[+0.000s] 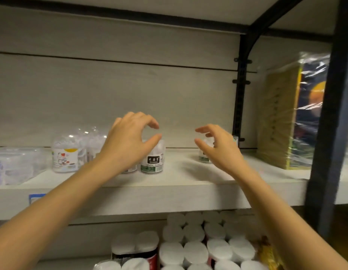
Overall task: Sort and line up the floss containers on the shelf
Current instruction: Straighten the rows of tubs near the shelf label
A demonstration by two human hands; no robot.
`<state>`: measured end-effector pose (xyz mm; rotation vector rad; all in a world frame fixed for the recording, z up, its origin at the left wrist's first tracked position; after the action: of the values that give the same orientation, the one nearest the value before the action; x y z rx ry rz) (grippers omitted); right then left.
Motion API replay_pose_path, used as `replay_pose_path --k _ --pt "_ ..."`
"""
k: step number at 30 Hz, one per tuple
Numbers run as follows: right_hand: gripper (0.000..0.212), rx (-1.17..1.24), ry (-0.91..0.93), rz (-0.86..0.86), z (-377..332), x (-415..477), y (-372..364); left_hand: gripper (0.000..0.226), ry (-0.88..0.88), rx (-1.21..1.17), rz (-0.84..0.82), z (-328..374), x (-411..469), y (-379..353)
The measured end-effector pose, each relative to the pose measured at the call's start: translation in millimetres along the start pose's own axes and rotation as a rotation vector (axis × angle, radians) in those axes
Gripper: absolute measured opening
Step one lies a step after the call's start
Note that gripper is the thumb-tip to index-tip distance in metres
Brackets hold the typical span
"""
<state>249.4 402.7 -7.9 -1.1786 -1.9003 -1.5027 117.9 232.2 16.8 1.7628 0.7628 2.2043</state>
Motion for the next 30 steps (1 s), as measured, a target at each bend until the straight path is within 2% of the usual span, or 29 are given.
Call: replay_pose_path --k 3,5,9,14,16,18,20,22,26,30 --pt "0.028 0.024 -0.096 0.007 40.4 5.9 29.8 0.021 0.044 -0.133 -0.098 33.8 6.6 -28.7" --pt "0.033 0.013 -0.162 -0.017 66.7 11.4 44.2 0.022 0.081 -0.172 -0.158 49.9 13.1 -51.3" --pt "0.054 -0.1 -0.261 -0.201 105.2 25.0 58.4 0.036 0.229 -0.229 -0.315 73.2 36.2 -96.8" --pt "0.076 -0.158 -0.256 -0.333 103.7 45.6 49.9 0.058 0.44 -0.386 -0.429 91.3 64.8 -131.6" --pt "0.077 -0.119 -0.29 -0.378 101.3 50.9 47.0 0.065 0.495 -0.37 -0.498 90.6 70.9 -140.6" --pt "0.068 -0.066 -0.306 -0.451 102.9 51.9 44.8 0.067 0.534 -0.37 -0.553 87.8 73.9 -146.9" --pt "0.063 -0.058 -0.319 -0.5 108.3 50.1 41.6 0.065 0.554 -0.386 -0.576 86.5 74.1 -151.5" --pt "0.067 -0.007 -0.36 -0.501 113.3 46.3 37.9 0.062 0.567 -0.39 -0.568 85.4 73.3 -156.4" --pt "0.069 0.051 -0.371 -0.463 113.2 42.9 38.4 0.055 0.588 -0.414 -0.533 88.6 71.0 -158.5" --pt "0.068 0.088 -0.292 -0.36 101.7 38.8 57.4 0.052 0.637 -0.531 -0.47 92.5 70.5 -133.7"
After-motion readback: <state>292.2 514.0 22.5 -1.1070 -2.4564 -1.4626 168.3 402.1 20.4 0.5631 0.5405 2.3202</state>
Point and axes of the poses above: each hand's wrist, its own x-axis towards the middle knuckle, its own y-axis out of the back of the hand, z = x × y, the point moved 1 cm from there along x, towards the middle knuckle, and after that the axes turned 5 degrees about y, right-handed, at the moved point
